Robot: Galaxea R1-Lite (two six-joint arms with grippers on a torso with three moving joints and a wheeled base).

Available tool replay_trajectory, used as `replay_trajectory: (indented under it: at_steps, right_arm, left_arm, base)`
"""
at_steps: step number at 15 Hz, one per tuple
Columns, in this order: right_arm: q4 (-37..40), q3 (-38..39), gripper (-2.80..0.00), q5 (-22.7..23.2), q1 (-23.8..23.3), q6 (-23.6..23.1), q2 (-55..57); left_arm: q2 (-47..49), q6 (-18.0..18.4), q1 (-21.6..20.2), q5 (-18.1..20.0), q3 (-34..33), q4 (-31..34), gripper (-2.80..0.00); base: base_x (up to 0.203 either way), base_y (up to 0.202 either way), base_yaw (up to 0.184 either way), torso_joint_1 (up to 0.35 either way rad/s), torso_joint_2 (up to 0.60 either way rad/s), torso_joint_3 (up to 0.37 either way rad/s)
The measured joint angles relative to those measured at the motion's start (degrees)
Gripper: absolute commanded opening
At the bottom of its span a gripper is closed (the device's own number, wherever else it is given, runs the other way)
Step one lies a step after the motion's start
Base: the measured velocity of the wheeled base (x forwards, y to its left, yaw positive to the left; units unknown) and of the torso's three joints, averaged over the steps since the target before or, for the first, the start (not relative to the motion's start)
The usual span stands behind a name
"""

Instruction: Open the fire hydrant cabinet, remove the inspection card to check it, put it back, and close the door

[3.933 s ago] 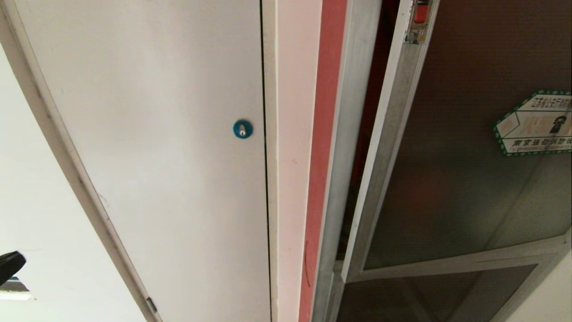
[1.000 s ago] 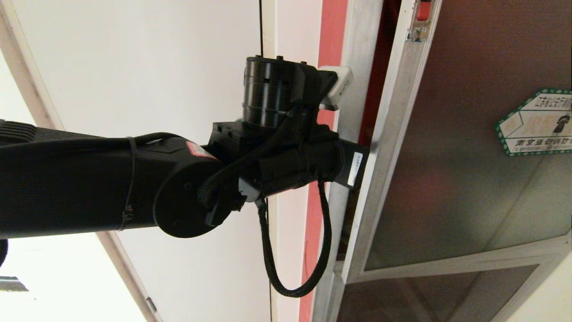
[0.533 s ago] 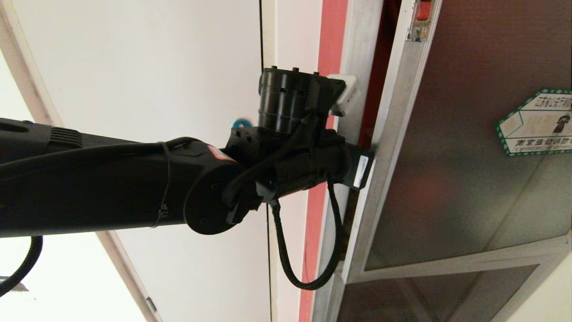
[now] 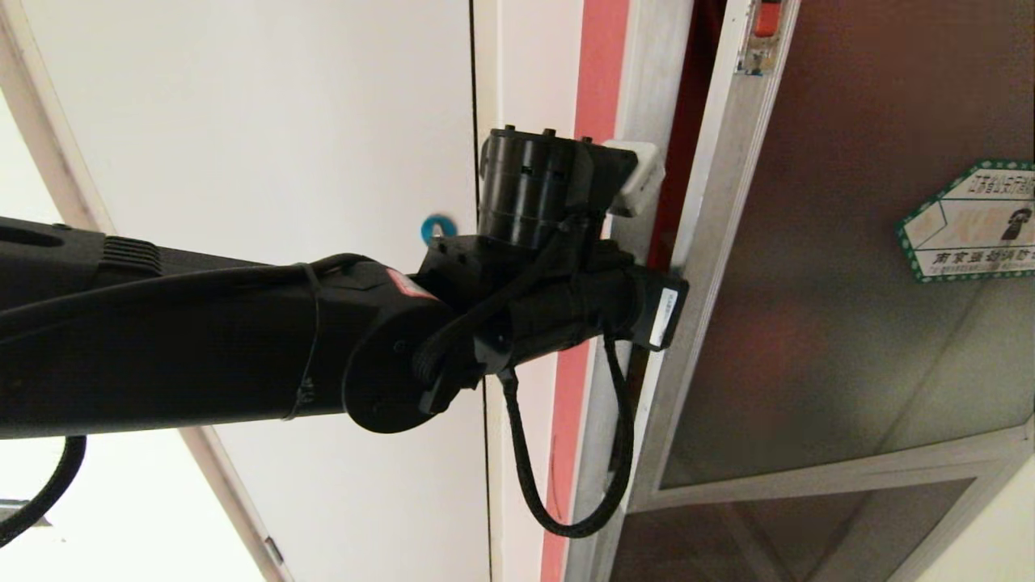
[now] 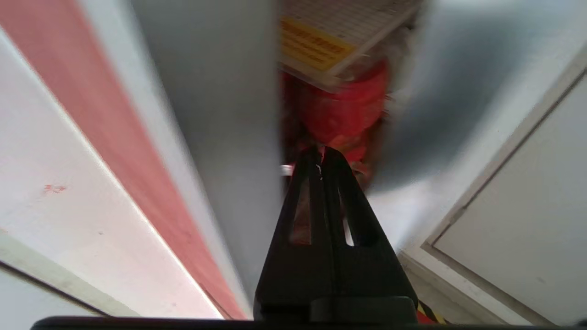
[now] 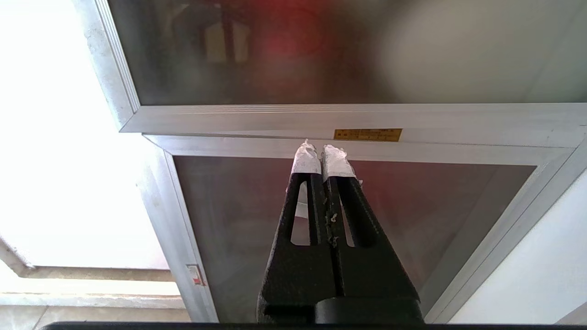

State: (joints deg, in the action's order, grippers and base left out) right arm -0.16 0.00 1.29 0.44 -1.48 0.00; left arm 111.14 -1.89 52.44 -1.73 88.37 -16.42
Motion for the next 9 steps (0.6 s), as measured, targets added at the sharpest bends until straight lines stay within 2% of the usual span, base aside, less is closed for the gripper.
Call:
replay_trajectory:
  at_steps: [9]
  right_arm:
    - [0.00,0.00,-2.80,0.00,0.00,0.00,0.00]
  left_arm:
    - [-2.66,-0.59,6.60,0.05,-3.28,-0.04,-2.80]
  base:
    - [0.000,0.000,0.000,0.000,0.00,0.000]
